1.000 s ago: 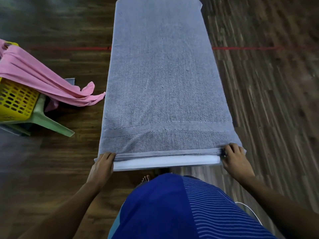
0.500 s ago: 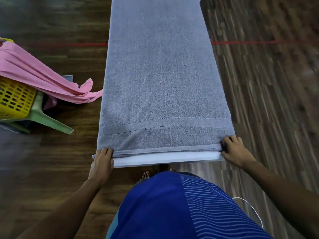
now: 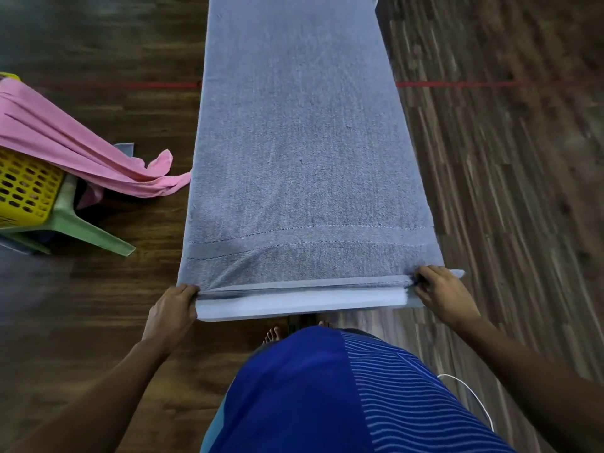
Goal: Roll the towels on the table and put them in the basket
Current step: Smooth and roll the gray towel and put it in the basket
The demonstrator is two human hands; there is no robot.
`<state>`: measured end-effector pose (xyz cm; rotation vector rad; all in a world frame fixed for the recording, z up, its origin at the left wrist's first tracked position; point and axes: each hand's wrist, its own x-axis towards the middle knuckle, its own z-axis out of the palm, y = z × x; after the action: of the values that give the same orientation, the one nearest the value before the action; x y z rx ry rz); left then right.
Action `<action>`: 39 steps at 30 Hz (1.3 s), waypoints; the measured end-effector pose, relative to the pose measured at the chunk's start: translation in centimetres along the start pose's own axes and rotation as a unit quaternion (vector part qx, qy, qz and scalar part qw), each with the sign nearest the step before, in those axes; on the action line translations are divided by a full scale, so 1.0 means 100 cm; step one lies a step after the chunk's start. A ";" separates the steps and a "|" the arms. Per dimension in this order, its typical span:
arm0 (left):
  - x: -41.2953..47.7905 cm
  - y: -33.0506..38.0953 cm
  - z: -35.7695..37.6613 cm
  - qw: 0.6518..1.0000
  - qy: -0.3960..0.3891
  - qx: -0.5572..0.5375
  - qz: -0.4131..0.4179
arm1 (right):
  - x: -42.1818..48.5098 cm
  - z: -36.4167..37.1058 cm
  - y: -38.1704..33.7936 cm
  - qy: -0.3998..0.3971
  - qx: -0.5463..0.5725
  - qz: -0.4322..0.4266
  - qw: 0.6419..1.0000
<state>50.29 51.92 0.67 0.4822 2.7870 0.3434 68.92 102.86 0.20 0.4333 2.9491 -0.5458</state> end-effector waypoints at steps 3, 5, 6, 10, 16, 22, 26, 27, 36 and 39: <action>0.001 -0.006 -0.004 1.000 -0.011 0.009 0.009 | 0.004 -0.003 -0.002 -0.029 0.006 -0.006 1.000; 0.000 -0.007 -0.007 1.000 -0.015 0.011 0.020 | 0.008 -0.003 -0.001 -0.051 0.002 -0.013 0.999; 0.000 -0.008 -0.008 1.000 -0.014 0.012 0.023 | 0.008 -0.003 -0.002 -0.060 0.002 -0.017 0.998; 0.002 -0.012 -0.009 1.000 0.007 0.018 0.024 | 0.010 0.001 -0.009 -0.078 0.011 -0.010 0.997; 0.021 0.000 -0.008 0.999 0.021 0.033 -0.016 | 0.027 0.000 -0.011 -0.055 -0.034 0.084 0.994; 0.025 0.004 0.003 0.992 0.101 0.056 -0.043 | 0.032 0.009 -0.015 0.071 -0.109 0.071 0.989; 0.013 0.001 0.012 0.993 0.098 0.005 0.064 | 0.014 0.022 -0.010 0.044 -0.076 -0.011 0.996; 0.010 0.000 0.015 0.993 0.089 -0.002 0.081 | 0.010 0.024 -0.009 0.038 -0.080 -0.013 0.996; 0.017 0.002 0.009 0.993 0.070 0.053 0.076 | 0.016 0.018 -0.012 0.041 -0.061 0.004 0.997; 0.023 0.002 0.004 0.997 0.060 0.020 0.052 | 0.021 0.015 -0.011 0.033 -0.011 0.021 0.999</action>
<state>48.41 53.04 -0.24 0.6366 2.8963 0.3503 66.71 101.83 -1.19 0.5197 2.9978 -0.5025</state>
